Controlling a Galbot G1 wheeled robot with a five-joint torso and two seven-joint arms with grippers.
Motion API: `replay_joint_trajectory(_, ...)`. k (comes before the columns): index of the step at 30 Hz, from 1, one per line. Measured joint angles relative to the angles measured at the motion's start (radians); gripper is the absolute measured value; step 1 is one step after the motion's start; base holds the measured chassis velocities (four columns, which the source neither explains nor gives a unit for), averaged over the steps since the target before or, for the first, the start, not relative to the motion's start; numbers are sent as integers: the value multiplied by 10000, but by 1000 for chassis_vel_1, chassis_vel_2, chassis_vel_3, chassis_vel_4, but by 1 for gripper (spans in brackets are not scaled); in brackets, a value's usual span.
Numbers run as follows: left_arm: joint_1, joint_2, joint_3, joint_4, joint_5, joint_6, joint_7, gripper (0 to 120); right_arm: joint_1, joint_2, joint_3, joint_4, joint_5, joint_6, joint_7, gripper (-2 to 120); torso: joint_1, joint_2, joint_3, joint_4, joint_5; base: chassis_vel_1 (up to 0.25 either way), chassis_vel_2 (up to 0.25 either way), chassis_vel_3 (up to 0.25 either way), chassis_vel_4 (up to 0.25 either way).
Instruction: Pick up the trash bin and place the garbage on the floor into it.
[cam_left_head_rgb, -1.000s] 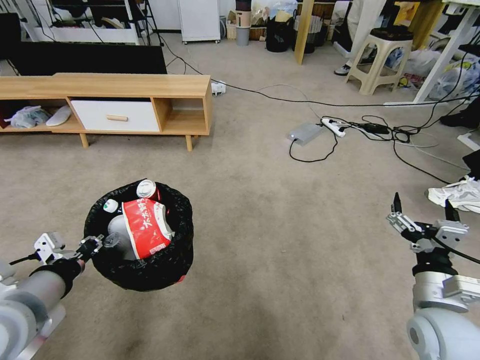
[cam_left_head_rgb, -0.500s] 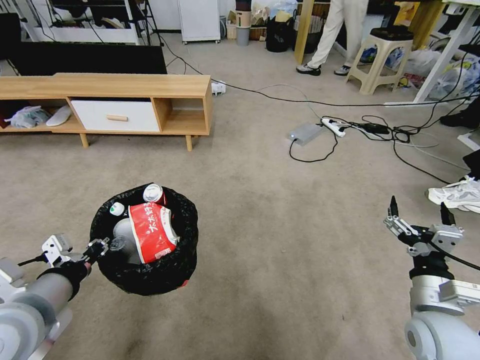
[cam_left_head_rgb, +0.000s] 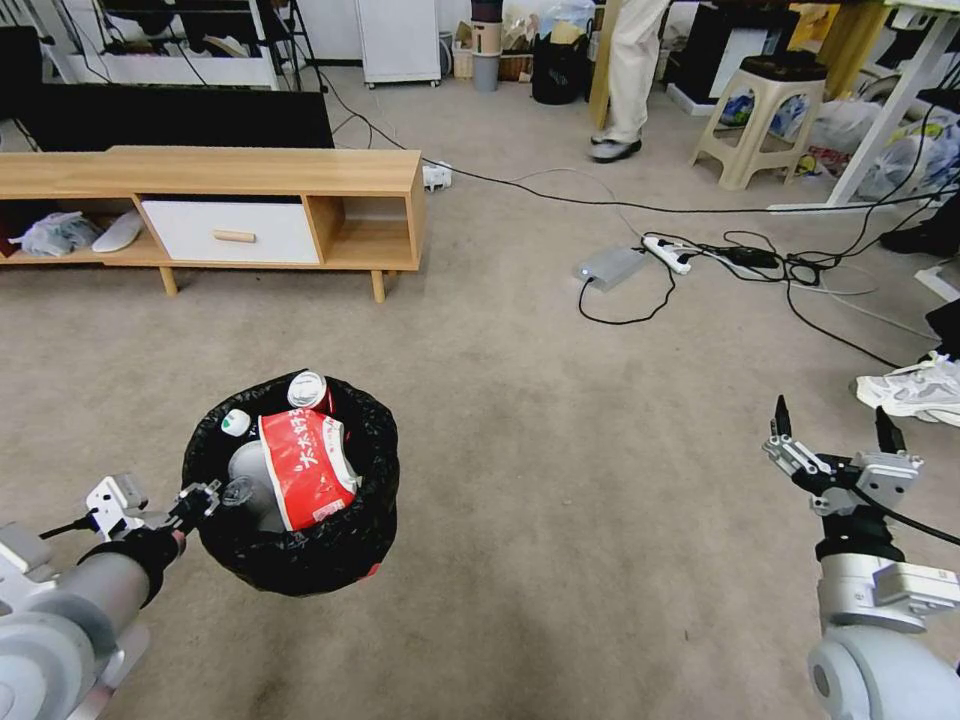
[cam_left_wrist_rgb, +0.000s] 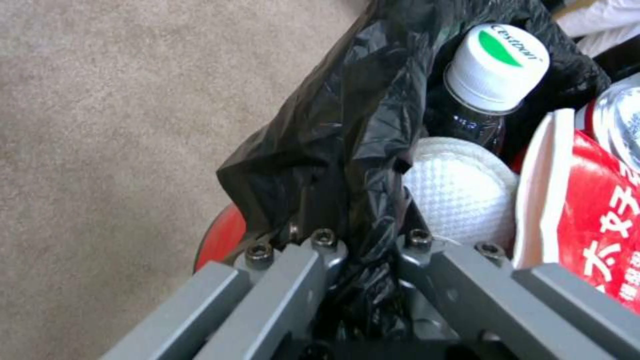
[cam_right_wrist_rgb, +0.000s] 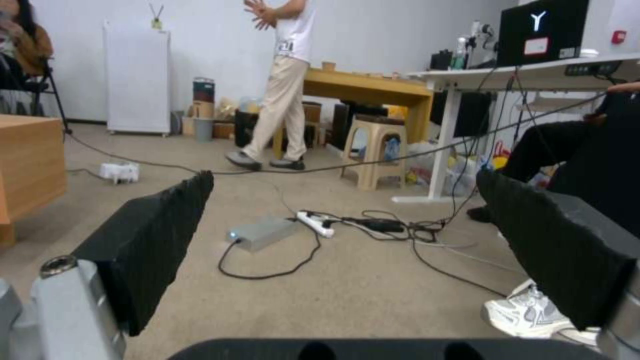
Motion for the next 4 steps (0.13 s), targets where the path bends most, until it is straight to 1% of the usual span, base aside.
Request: replay_joint_trajectory(4, -29, -18, 65, -3, -6, 0, 5, 2, -152, 38, -23, 62, -94, 66, -21, 100, 0, 0, 0, 0, -1, 0, 0, 0, 0)
